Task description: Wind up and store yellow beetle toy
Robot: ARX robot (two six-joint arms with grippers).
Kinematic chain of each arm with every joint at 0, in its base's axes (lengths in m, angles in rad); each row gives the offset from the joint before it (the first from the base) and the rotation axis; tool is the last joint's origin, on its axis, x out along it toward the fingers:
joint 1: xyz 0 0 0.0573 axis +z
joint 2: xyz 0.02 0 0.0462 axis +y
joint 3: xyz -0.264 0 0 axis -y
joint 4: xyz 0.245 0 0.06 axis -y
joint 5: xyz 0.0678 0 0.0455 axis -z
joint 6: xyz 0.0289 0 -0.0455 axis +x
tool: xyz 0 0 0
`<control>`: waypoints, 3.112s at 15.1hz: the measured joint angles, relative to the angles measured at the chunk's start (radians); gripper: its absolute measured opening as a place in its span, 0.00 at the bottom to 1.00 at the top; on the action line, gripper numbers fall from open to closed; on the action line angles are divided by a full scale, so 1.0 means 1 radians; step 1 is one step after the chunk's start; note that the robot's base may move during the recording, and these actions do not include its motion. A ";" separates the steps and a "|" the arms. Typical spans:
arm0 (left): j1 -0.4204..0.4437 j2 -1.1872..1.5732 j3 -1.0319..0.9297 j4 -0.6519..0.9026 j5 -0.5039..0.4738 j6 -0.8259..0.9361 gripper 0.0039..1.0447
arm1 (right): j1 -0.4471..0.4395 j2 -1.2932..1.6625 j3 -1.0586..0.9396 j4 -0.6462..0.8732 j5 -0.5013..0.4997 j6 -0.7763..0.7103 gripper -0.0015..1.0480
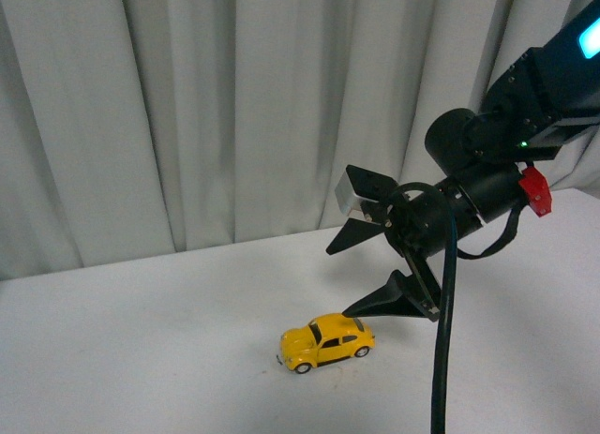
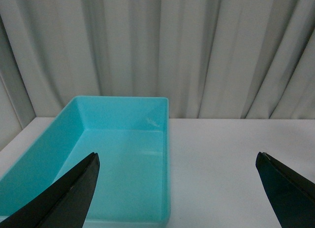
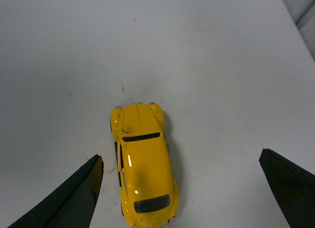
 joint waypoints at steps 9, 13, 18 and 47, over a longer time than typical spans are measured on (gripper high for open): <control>0.000 0.000 0.000 0.000 0.000 0.000 0.94 | 0.084 0.172 0.165 -0.195 0.178 -0.240 0.94; 0.000 0.000 0.000 0.000 0.000 0.000 0.94 | 0.105 0.176 0.165 -0.175 0.199 -0.210 0.87; 0.000 0.000 0.000 0.000 0.000 0.000 0.94 | 0.110 0.176 0.154 -0.168 0.230 -0.176 0.42; 0.000 0.000 0.000 0.000 0.000 0.000 0.94 | -0.179 0.063 -0.129 -0.182 0.267 -0.278 0.87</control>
